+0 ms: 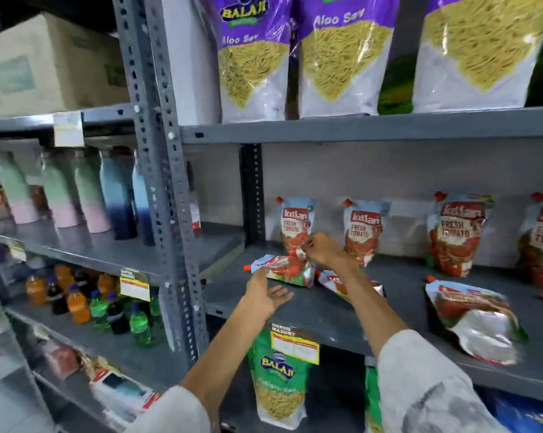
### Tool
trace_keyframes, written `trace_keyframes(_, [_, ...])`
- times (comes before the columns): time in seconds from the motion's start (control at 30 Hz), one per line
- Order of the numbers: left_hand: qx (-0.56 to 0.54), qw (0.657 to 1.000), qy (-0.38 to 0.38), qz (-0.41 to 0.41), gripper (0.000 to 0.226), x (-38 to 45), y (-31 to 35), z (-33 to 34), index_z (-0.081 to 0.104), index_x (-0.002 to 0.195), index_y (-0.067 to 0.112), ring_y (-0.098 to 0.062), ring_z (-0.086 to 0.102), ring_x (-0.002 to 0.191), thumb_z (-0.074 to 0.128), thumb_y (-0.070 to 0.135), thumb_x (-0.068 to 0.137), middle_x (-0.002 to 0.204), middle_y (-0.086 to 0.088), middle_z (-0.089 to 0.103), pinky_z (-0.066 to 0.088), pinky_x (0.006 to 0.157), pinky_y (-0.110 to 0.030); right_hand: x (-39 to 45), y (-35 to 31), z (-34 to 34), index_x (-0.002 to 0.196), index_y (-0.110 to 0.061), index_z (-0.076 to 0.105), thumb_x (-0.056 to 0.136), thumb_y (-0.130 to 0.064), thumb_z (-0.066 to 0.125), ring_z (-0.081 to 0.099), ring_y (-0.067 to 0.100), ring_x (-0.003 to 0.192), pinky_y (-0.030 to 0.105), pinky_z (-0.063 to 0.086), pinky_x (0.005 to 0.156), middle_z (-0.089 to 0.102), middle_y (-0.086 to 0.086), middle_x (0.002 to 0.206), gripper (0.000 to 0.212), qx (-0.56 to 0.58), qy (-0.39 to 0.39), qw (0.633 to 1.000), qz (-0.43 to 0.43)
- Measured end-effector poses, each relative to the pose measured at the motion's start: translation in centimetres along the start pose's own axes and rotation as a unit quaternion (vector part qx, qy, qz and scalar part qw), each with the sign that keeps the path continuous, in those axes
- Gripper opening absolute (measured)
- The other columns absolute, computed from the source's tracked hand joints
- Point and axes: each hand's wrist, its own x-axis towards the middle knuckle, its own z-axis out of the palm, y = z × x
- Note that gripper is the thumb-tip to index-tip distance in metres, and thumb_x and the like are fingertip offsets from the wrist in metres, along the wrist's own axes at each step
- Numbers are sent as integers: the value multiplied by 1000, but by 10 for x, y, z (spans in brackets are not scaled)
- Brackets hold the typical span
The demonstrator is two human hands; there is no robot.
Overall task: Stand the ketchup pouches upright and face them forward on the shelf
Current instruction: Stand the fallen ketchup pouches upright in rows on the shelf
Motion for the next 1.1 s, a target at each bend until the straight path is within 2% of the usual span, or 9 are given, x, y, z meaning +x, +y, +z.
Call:
trace_keyframes(0.1, [33,999,-21,-15,32,18,19,-4,53,116,-3,-46,50,125,49,25,100,109,-29,55,40,107,-56,22,-3,18,102,-7,66,88,-22,60,65,28,91,36,52,80,69,12,104,22,22,-46,997,55])
trace_keyframes(0.17, [54,997,-35,-36,31,34,28,-9,49,110,-4,-45,59,98,52,25,98,91,-25,53,41,105,-57,35,1,27,121,-10,57,86,-29,63,62,26,98,35,51,86,64,9,118,40,17,-105,990,90])
trace_keyframes(0.33, [121,988,-63,-70,50,55,51,-11,47,131,-3,-48,54,123,59,28,94,120,-31,54,47,96,-56,79,32,47,128,-11,52,79,-35,70,66,27,106,45,51,99,65,10,125,58,38,-174,977,121])
trace_keyframes(0.47, [152,986,-58,-38,45,60,43,-9,50,121,0,-38,58,122,71,20,87,121,-23,60,55,89,-48,39,-3,39,108,-4,64,84,-29,68,69,28,99,48,53,95,72,14,107,36,125,-95,985,75])
trace_keyframes(0.57, [208,973,-25,98,47,65,39,-12,57,121,8,-31,67,109,77,6,79,117,-14,69,59,73,-41,6,-23,35,117,-3,54,86,-16,68,62,22,108,40,52,96,66,8,116,37,187,-37,981,28])
trace_keyframes(0.67, [253,932,-26,256,52,60,52,-12,53,117,9,-25,67,100,78,-4,74,109,-13,69,58,86,-43,-10,-33,35,129,-11,39,88,-10,65,55,15,116,37,47,102,57,-3,123,49,232,3,973,3])
trace_keyframes(0.8, [328,856,-87,391,58,61,70,-17,51,122,18,-16,69,87,78,-3,75,98,-6,69,57,75,-29,-17,-44,44,131,-6,27,93,0,54,53,15,118,35,46,103,54,2,123,47,274,59,960,-12])
trace_keyframes(0.97, [425,817,-105,376,65,87,58,-46,41,142,20,-20,68,103,70,4,86,116,-12,68,58,89,-39,-30,-33,79,145,-10,9,94,-11,55,52,22,126,42,44,106,51,7,138,68,225,48,973,-27])
trace_keyframes(1.1, [407,836,-116,348,68,88,54,-54,36,147,12,-12,66,98,66,-1,88,111,-7,68,57,77,-17,-33,-29,84,140,-12,22,95,-13,55,51,21,128,42,42,109,53,7,140,56,242,42,969,-22])
